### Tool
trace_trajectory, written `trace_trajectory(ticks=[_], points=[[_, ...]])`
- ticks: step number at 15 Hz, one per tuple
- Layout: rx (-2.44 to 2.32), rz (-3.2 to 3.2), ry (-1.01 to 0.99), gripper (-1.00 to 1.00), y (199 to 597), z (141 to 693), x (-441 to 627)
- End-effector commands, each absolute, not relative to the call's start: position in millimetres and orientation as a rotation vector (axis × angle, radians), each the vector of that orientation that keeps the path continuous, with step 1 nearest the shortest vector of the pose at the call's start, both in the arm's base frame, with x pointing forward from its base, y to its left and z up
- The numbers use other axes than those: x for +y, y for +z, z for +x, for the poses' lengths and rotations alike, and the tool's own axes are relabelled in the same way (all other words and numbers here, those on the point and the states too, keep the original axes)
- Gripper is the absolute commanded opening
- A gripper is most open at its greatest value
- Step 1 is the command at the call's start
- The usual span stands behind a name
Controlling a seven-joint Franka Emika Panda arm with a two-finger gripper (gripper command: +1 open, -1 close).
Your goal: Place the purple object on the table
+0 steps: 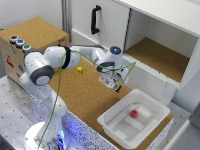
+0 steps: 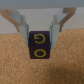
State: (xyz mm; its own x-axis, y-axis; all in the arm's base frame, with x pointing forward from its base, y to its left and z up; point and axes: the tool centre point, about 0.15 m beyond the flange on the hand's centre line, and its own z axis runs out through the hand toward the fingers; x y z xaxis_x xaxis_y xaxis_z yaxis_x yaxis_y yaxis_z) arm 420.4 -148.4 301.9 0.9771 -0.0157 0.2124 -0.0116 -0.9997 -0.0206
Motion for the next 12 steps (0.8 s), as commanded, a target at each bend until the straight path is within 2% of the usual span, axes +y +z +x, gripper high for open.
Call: trace_trajectory(ticks=[1,7,10,11,12], points=[[0.005,-3.169,-0.316,-1.0,244.4,436.2,-143.2],[-0.047,-3.21,-0.242,-1.0,214.7,449.2,-154.0],[-0.042,-3.203,-0.218,-1.0,213.4,449.6,-152.6],[-0.032,-3.196,-0.216,1.0,218.1,449.8,-151.4],[-0.03,-3.196,-0.228,1.0,222.7,450.3,-150.8]])
